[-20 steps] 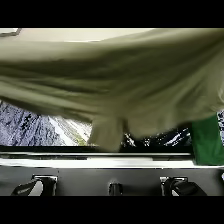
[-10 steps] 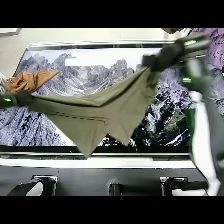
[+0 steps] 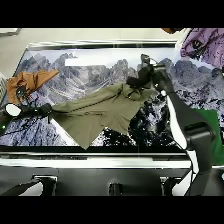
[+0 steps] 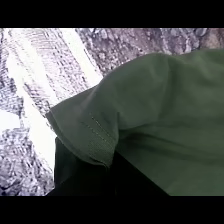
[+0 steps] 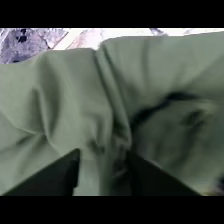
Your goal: Fold the clothes and pants, and hang the long-sleeved shirts on hangers.
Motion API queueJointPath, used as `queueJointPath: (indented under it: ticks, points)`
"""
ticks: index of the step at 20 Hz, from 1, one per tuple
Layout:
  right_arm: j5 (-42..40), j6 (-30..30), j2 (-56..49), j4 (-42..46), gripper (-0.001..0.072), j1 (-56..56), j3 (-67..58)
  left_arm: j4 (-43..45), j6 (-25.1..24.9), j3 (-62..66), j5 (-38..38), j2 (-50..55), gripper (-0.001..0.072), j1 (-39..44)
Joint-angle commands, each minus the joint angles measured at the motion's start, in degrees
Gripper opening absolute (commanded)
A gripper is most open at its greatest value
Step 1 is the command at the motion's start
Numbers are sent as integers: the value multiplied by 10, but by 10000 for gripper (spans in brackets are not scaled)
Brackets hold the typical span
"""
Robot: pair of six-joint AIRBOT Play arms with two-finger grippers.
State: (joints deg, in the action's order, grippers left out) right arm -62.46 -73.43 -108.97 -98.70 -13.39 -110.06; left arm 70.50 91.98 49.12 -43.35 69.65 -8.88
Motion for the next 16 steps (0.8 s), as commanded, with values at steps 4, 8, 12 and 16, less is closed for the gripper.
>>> queueJointPath:
  ticks: [4,8,12,16]
  points:
    - [-152,-154,74,-135,386,176,3,0,2,-4,-23,2,18,0]
    - [-194,-233,74,-288,440,247,116,0,2,-4,-32,2,18,0]
    - [-140,-263,74,-331,482,217,256,0,2,-4,-31,2,18,0]
    - [-48,-267,73,-347,496,169,323,0,2,-4,-31,2,18,0]
